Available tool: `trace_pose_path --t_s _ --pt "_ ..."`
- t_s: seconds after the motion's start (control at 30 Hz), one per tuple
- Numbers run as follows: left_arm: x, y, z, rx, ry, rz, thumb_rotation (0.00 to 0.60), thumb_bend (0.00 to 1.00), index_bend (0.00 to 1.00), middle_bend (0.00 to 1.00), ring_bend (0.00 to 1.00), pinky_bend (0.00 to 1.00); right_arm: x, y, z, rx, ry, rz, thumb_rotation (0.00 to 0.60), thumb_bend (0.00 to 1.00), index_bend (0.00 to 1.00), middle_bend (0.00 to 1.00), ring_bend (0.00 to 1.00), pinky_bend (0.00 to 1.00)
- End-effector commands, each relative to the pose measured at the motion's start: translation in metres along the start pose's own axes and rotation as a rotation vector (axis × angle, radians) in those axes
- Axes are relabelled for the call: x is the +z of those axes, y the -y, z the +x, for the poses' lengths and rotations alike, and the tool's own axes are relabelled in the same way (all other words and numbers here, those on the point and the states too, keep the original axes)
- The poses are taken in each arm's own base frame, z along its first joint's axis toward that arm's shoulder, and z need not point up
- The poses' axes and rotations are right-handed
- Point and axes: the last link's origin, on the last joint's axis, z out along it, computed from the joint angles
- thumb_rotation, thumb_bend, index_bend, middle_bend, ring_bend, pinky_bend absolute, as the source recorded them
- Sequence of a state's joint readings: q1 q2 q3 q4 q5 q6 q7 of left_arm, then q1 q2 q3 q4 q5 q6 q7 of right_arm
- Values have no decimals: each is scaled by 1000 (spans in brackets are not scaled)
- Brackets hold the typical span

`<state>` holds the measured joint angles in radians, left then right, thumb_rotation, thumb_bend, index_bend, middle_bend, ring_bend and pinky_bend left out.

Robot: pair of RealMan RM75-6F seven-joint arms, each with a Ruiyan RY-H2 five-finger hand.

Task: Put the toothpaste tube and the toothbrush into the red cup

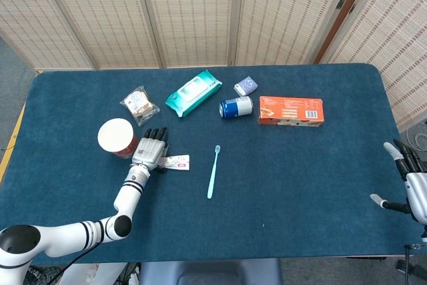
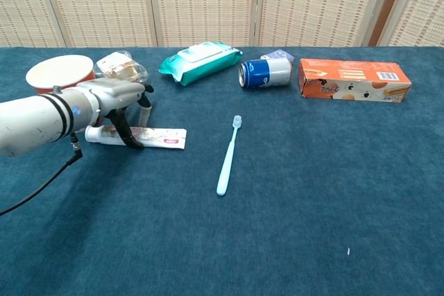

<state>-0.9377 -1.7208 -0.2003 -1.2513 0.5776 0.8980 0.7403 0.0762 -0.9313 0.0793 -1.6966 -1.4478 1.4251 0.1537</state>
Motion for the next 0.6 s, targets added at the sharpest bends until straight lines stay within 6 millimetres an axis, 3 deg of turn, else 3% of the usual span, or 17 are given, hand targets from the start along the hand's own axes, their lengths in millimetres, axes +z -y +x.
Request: trace_pose_path --t_s 0.03,0.3,0.6 --pt "0 0 0 0 1 1 600 260 534 0 0 0 0 0 0 0 0 0 600 0 48 38 0 252" --pt "-1 1 -1 1 7 3 600 346 555 0 0 0 0 0 1 1 -2 1 600 0 48 38 0 252" --pt "-10 0 3 -6 -19 -25 600 365 581 0 0 0 0 0 0 1 -2 2 600 0 48 38 0 252"
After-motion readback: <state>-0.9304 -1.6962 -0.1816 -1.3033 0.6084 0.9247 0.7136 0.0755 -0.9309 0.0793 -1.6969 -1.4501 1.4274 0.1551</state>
